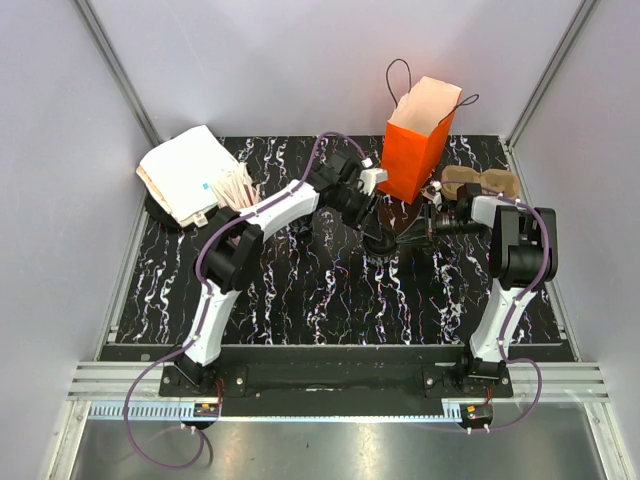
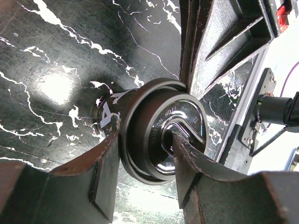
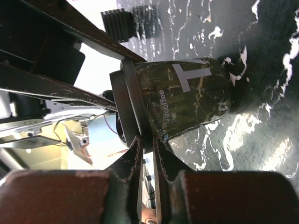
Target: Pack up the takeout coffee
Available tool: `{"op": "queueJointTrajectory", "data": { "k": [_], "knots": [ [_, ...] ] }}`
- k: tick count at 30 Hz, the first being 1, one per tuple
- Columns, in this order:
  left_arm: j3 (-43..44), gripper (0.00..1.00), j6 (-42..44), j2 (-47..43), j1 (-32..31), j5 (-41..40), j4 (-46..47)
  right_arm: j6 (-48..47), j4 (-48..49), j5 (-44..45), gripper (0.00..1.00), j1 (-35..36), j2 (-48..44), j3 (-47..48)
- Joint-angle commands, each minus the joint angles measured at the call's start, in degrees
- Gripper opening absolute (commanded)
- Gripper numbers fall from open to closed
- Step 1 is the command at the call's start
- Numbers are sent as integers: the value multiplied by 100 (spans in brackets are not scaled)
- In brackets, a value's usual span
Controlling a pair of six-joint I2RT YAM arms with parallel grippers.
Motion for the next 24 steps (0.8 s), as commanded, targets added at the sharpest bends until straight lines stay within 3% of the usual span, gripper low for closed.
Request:
{"op": "queueJointTrajectory", "data": {
  "k": [1, 20, 22, 23, 24],
  "knots": [
    [-456, 7, 408, 656, -250, -854, -363, 166, 1024, 696, 0, 383, 435, -274],
    [-570, 3, 346, 744, -258, -854, -258, 993, 1886, 432, 0, 559, 699, -494],
    [-596, 2, 355, 709, -267, -863, -249, 923, 1790, 309, 5, 559, 455, -450],
    [-631, 3, 364, 700, -267, -898, -240, 896, 1746, 274, 20, 550, 349, -389],
    [-649, 2, 372, 674, -258, -907, -240, 879, 1693, 247, 26, 542, 234, -345]
  ]
}}
